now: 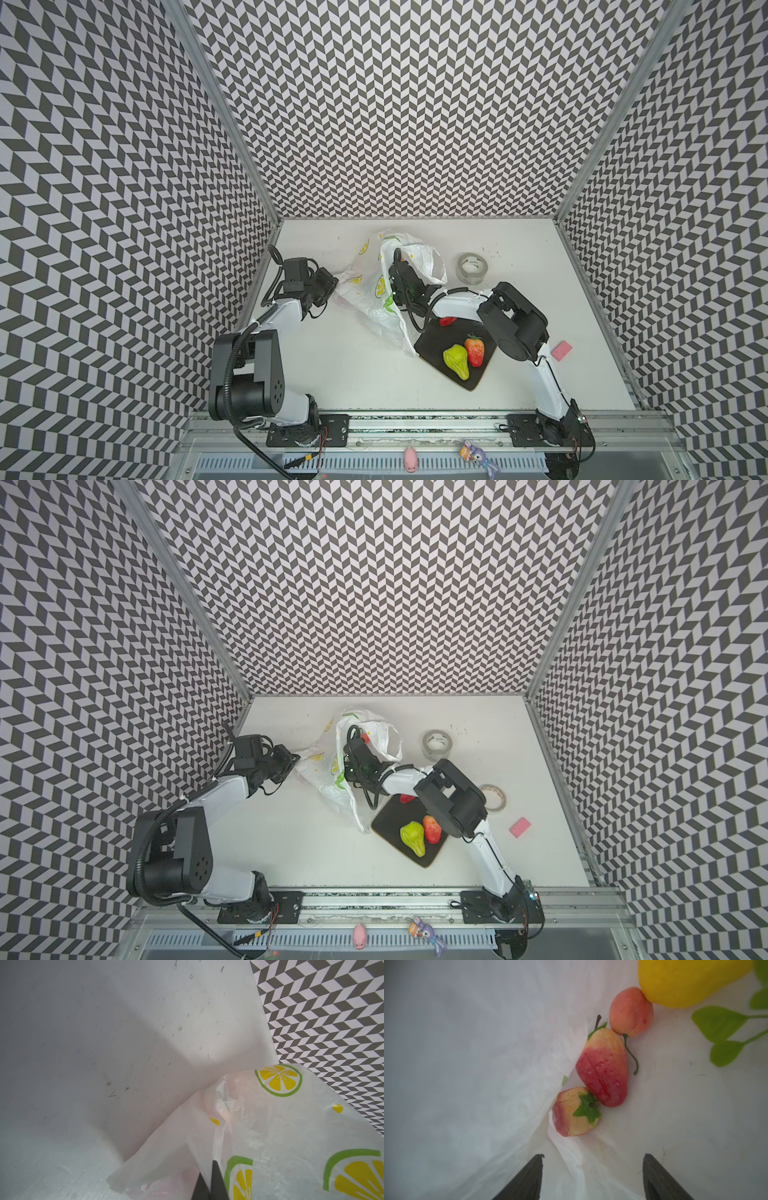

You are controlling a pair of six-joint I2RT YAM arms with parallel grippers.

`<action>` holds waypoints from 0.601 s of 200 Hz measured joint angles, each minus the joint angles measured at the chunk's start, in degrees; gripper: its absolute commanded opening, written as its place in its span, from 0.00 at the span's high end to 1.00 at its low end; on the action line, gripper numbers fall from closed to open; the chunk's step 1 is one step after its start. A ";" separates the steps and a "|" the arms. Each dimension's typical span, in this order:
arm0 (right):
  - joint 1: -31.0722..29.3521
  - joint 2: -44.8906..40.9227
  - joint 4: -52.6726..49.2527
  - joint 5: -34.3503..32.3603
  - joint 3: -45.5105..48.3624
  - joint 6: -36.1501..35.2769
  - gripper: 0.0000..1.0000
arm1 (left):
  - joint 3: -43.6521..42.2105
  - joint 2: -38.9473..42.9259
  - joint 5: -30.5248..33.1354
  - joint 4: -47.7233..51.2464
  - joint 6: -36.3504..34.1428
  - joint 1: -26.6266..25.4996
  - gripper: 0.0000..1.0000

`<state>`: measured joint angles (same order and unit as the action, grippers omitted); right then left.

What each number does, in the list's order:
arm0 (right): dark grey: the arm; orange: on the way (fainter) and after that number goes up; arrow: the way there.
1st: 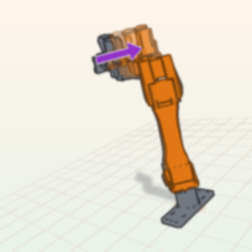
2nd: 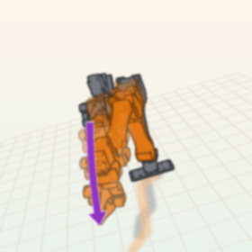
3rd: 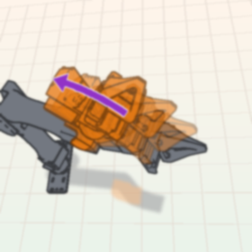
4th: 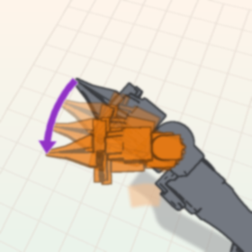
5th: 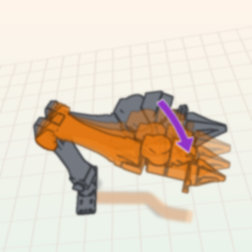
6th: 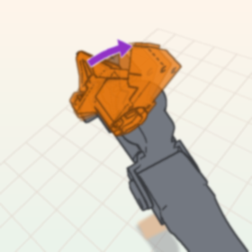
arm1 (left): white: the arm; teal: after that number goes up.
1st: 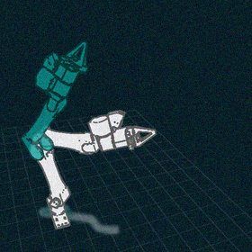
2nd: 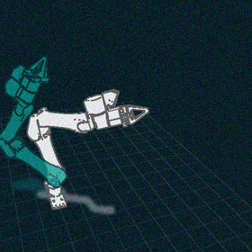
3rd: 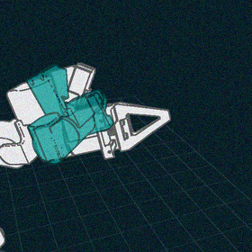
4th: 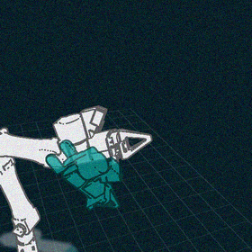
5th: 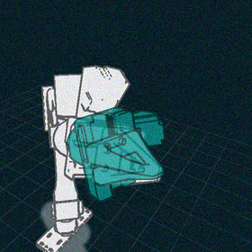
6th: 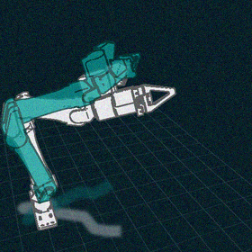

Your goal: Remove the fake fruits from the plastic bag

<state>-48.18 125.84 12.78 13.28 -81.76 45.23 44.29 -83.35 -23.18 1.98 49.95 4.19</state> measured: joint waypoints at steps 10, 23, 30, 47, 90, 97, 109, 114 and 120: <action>0.00 -0.76 -0.92 -0.90 0.72 -0.70 0.20 | 0.90 1.75 0.28 1.16 -1.36 -0.63 1.00; 0.07 -2.16 -1.86 -1.99 1.77 -1.77 0.18 | 2.14 4.79 0.66 2.45 -3.06 -1.92 1.00; 0.13 -3.19 -2.12 -2.54 2.51 -2.25 0.13 | 2.95 6.86 1.11 3.17 -4.22 -2.99 1.00; 0.39 -5.70 -2.10 -3.41 4.39 -3.41 0.11 | 4.96 10.69 2.25 4.13 -6.69 -6.03 1.00; 0.76 -8.46 -1.62 -4.09 6.91 -4.35 0.10 | 4.72 11.06 3.50 4.39 -11.41 -8.46 1.00; 0.81 -8.46 -1.62 -4.13 7.23 -4.35 0.09 | 4.39 9.88 3.67 4.44 -11.78 -8.00 1.00; 0.83 -8.46 -1.64 -4.35 7.67 -4.33 0.10 | 3.89 7.48 4.31 4.66 -12.35 -6.99 0.97; 0.85 -8.46 -1.64 -4.46 7.80 -4.31 0.09 | 3.69 6.49 4.52 4.72 -12.61 -6.58 0.92; 0.87 -8.44 -1.68 -4.55 7.91 -4.31 0.09 | 3.58 5.44 4.72 4.81 -12.85 -6.10 0.84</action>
<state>-47.31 117.40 11.09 8.73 -73.84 40.93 47.88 -77.91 -18.46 6.79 37.10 -1.91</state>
